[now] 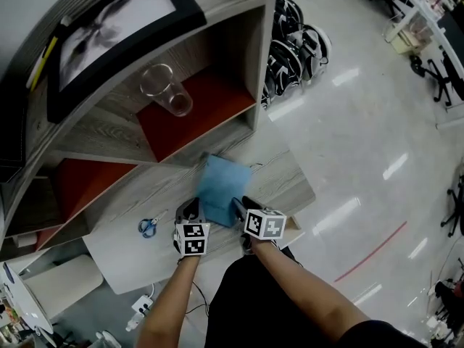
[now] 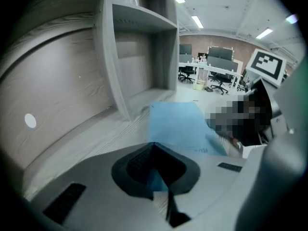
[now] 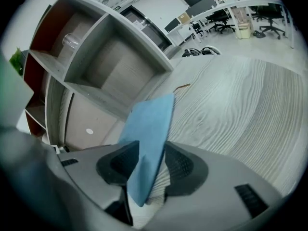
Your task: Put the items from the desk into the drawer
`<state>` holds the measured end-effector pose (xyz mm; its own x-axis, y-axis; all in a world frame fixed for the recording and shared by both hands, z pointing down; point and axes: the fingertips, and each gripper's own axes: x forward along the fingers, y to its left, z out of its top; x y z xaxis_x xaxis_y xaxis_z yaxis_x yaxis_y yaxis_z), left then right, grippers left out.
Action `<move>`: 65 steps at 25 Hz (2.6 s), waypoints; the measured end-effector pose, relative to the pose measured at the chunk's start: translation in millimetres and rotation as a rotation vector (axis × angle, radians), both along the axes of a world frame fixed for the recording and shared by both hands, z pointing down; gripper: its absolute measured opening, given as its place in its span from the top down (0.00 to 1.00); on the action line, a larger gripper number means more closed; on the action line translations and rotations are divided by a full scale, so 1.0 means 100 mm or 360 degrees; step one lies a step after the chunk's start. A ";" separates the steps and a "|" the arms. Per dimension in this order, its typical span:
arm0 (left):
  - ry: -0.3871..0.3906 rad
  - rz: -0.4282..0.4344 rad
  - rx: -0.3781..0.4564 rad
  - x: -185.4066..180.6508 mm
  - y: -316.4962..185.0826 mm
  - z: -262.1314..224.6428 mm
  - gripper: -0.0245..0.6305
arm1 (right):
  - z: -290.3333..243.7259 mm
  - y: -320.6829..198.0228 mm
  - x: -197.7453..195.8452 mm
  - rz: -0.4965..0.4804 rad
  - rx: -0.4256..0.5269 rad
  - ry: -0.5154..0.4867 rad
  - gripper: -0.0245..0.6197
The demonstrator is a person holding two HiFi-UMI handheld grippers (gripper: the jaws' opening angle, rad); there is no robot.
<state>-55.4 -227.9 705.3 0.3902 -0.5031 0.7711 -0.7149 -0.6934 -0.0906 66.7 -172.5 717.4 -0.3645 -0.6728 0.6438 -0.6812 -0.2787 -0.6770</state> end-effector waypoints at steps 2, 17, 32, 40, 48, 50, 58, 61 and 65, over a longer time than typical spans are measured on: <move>0.0011 -0.0016 -0.0068 -0.01 0.01 0.11 0.94 | 0.00 -0.05 0.01 0.0018 -0.0001 -0.0012 0.69; 0.0166 -0.0046 -0.0079 -0.03 -0.02 0.14 0.94 | 0.04 -0.08 -0.08 0.0116 -0.0112 -0.0568 0.70; 0.0039 0.0137 -0.0039 -0.03 0.15 0.13 0.94 | -0.07 -0.05 -0.11 -0.0032 0.0033 -0.0527 0.88; 0.0248 -0.0036 0.0014 -0.06 0.32 -0.13 0.94 | -0.30 0.17 -0.02 -0.0162 0.0132 -0.0540 0.88; 0.0371 -0.0066 -0.0077 -0.07 0.70 -0.19 0.94 | -0.38 0.56 -0.01 -0.0222 0.0135 -0.0501 0.88; 0.0355 -0.0052 -0.0110 -0.06 0.77 -0.12 0.94 | -0.33 0.64 -0.02 -0.0228 0.0105 -0.0494 0.88; 0.0234 0.0009 -0.0206 0.02 0.82 0.18 0.94 | -0.13 0.71 -0.03 -0.0148 0.0057 -0.0556 0.88; 0.0256 0.0002 -0.0197 0.04 0.82 0.17 0.94 | -0.07 0.70 -0.02 -0.0178 0.0065 -0.0601 0.86; 0.0258 0.0017 -0.0178 0.03 0.81 0.17 0.94 | -0.07 0.63 -0.07 -0.0249 0.0077 -0.0653 0.72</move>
